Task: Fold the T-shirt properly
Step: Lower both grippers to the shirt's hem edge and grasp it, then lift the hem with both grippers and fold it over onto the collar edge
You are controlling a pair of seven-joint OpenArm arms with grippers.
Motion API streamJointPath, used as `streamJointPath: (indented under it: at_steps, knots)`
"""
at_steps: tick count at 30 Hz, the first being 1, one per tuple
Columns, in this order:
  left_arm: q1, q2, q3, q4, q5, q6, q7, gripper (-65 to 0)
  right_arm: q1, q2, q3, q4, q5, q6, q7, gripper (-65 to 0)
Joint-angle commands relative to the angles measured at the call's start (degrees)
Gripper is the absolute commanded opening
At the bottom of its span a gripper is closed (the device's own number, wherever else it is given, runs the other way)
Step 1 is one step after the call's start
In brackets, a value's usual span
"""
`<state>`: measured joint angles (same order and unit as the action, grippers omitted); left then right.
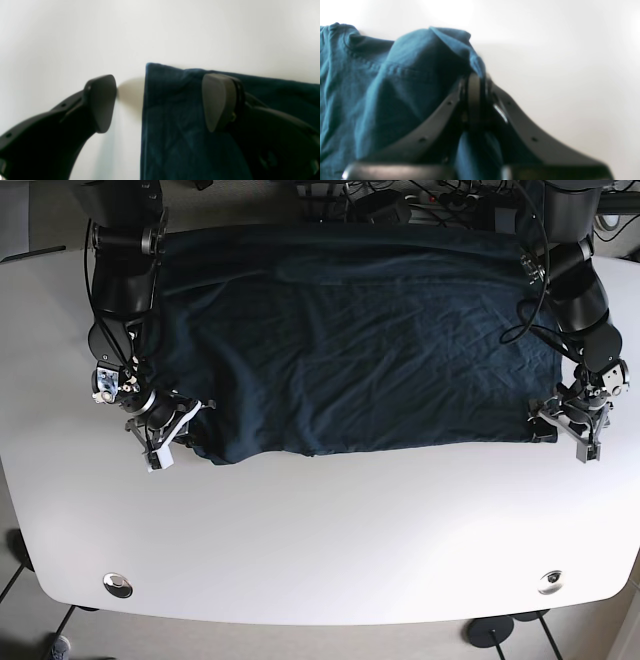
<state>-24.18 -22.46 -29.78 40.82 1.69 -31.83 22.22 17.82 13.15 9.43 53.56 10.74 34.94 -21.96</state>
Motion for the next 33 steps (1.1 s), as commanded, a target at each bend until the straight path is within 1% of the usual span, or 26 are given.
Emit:
streamJointPath:
  at_steps: [1, 3, 4, 5, 7, 8, 9, 10, 13, 14, 16, 18, 19, 20, 22, 24, 26, 28, 31, 33]
  knots:
    - [-0.7, -1.2, 0.1, -0.4, -0.2, -1.4, 0.8, -15.0, 0.9, -0.1, 1.4, 0.7, -0.1, 0.36, -0.2, -63.1]
    - [-0.7, -0.9, 0.1, -0.7, -0.2, -6.2, 1.0, -15.3, 0.9, -0.3, 3.3, 0.7, -0.1, 0.45, -0.2, -63.1]
    - [-0.7, -0.8, 0.1, -0.7, -0.2, -7.5, 2.2, -15.8, 0.9, -0.3, 3.4, 0.7, -0.1, 0.45, -0.2, -63.1]
    - [-0.7, -0.8, 0.1, -0.7, -0.2, -7.9, 3.6, -18.9, 0.9, -0.3, 3.4, 0.7, -0.1, 0.45, -0.2, -63.1]
    - [-0.7, -0.7, 1.3, -0.7, -0.2, -8.0, 5.2, -28.5, 0.9, -0.3, 3.6, 0.7, -0.1, 0.45, -0.2, -63.1]
    - [-0.7, -0.7, 2.5, -0.7, -0.2, -8.0, 5.1, -33.5, 0.9, -0.3, 3.6, 0.7, -0.1, 0.45, -0.2, -63.1]
    - [-0.5, -0.7, 3.5, -0.7, -0.2, -8.0, 5.0, -39.9, 0.9, -0.3, 3.6, 0.7, -0.1, 0.45, -0.2, -63.1]
    - [-0.5, -0.7, 3.6, -0.7, -0.2, -8.0, 4.9, -44.6, 0.9, -0.3, 3.6, 0.7, -0.1, 0.45, -0.2, -63.1]
    - [-0.7, -0.7, 3.6, -0.6, -0.2, -7.9, 4.7, -63.5, 0.9, -0.3, 3.7, 0.7, -0.1, 0.45, -0.2, -63.1]
    - [-0.7, -0.7, 3.6, -0.1, -0.2, -7.9, 4.7, -65.0, 0.9, -0.3, 3.7, 0.8, -0.1, 0.45, -0.2, -63.1]
    - [-0.8, -0.7, 3.6, 1.5, -0.6, -8.0, 4.7, -63.9, 0.9, -0.3, 3.7, 2.2, -0.1, 0.45, -0.2, -63.3]
    - [-0.3, -0.7, 3.8, 6.9, -4.0, -8.1, 5.2, -64.2, 0.9, -0.3, 4.0, 5.0, -0.1, 0.45, -1.8, -63.4]
    - [-0.3, -0.7, 3.9, 8.7, -5.7, -8.1, 5.8, -64.2, 0.9, -0.3, 5.3, 6.5, -0.1, 0.45, -3.1, -63.4]
    - [-0.3, -0.7, 4.0, 10.1, -7.1, -8.1, 7.3, -64.2, 0.9, -0.3, 6.8, 7.9, -0.1, 0.45, -4.4, -63.4]
    - [-0.5, -0.7, 4.0, 14.4, -10.4, -8.1, 11.9, -64.2, 0.9, -0.3, 9.3, 12.7, -0.1, 0.71, -8.0, -63.4]
    - [-0.3, -0.7, 4.0, 18.2, -12.0, -8.1, 13.9, -64.2, 0.7, -0.1, 9.4, 16.4, -0.1, 0.80, -10.6, -63.4]
    - [1.1, -0.7, 4.0, 22.5, -14.0, -8.1, 17.0, -64.3, -1.2, 0.2, 9.4, 22.1, -0.1, 0.80, -12.9, -63.4]
    - [3.7, -0.7, 4.0, 28.2, -17.3, -8.1, 19.2, -64.3, -3.5, 0.3, 9.9, 28.4, -0.1, 0.80, -16.1, -63.4]
    - [7.3, -0.7, 3.9, 35.1, -20.2, -7.9, 21.6, -64.4, -6.7, -0.3, 13.6, 35.8, 0.0, 0.97, -19.9, -63.4]
    - [10.9, -0.7, 3.7, 40.9, -22.3, -7.9, 23.7, -64.4, -9.7, -0.3, 14.2, 40.8, 1.1, 1.41, -22.7, -63.4]
